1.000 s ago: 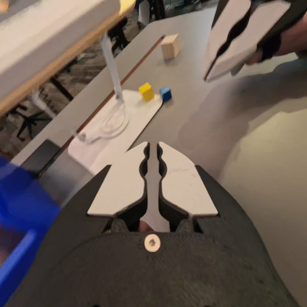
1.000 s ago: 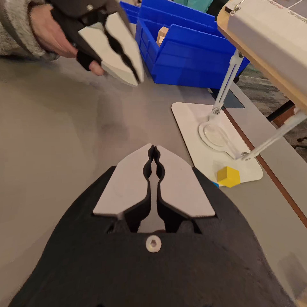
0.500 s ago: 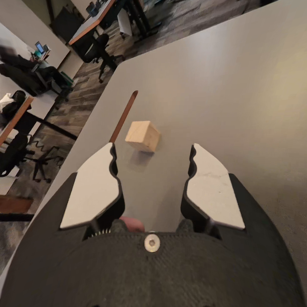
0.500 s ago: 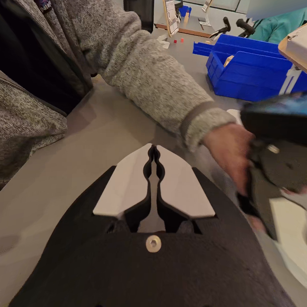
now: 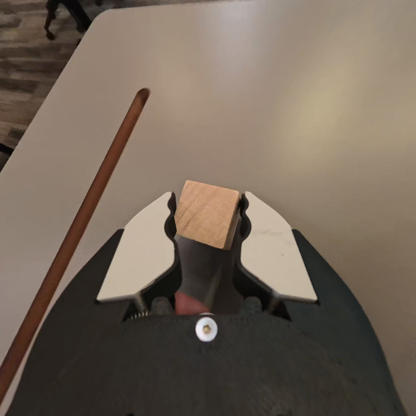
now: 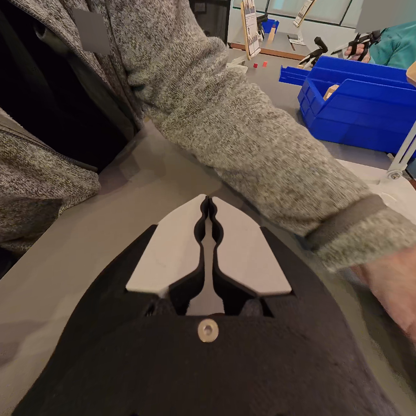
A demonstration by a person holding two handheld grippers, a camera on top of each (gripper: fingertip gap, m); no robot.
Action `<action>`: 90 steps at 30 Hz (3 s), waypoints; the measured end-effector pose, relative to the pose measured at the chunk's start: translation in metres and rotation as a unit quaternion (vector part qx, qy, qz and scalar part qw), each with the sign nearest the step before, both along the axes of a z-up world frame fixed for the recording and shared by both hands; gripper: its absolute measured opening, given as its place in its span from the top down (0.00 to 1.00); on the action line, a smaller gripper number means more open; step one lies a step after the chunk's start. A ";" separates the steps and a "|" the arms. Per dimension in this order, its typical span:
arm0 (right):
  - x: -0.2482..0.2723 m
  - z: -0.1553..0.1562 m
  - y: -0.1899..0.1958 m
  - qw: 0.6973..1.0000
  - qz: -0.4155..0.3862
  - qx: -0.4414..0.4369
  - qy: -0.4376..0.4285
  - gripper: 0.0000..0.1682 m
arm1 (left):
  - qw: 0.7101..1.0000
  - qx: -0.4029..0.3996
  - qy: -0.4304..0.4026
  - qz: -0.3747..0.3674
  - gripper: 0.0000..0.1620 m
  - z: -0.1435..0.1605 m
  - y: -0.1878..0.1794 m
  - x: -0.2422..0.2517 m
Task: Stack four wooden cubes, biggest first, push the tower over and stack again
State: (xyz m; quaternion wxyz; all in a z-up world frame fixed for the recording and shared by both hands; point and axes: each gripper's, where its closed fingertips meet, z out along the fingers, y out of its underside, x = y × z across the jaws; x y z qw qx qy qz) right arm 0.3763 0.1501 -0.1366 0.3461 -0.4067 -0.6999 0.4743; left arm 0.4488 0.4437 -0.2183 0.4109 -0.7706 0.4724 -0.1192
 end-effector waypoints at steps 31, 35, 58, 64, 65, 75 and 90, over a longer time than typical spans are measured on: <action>-0.025 -0.032 0.006 0.998 -0.020 -0.055 -0.033 1.00 | 0.884 -0.014 0.131 0.449 0.66 0.079 -0.064 -0.628; -0.024 -0.033 0.004 0.998 -0.011 -0.054 -0.034 1.00 | 0.869 -0.055 0.125 0.476 0.65 0.058 -0.065 -0.641; -0.026 -0.032 -0.004 0.998 0.017 -0.051 -0.030 1.00 | 0.991 0.045 0.011 0.125 0.58 0.014 -0.084 -0.195; -0.027 -0.031 -0.009 0.998 0.032 -0.052 -0.026 1.00 | 0.984 -0.002 -0.026 0.178 0.73 0.007 -0.051 -0.199; -0.028 -0.031 -0.010 0.998 0.034 -0.052 -0.026 1.00 | 0.983 -0.009 -0.014 0.182 0.72 0.002 -0.049 -0.199; -0.028 -0.027 -0.009 0.998 0.029 -0.046 -0.019 1.00 | 0.989 0.032 -0.015 0.142 0.82 0.019 -0.091 -0.204; -0.032 -0.034 -0.007 0.998 0.024 -0.052 -0.030 1.00 | 0.893 0.080 0.014 0.443 0.82 0.133 -0.064 -0.597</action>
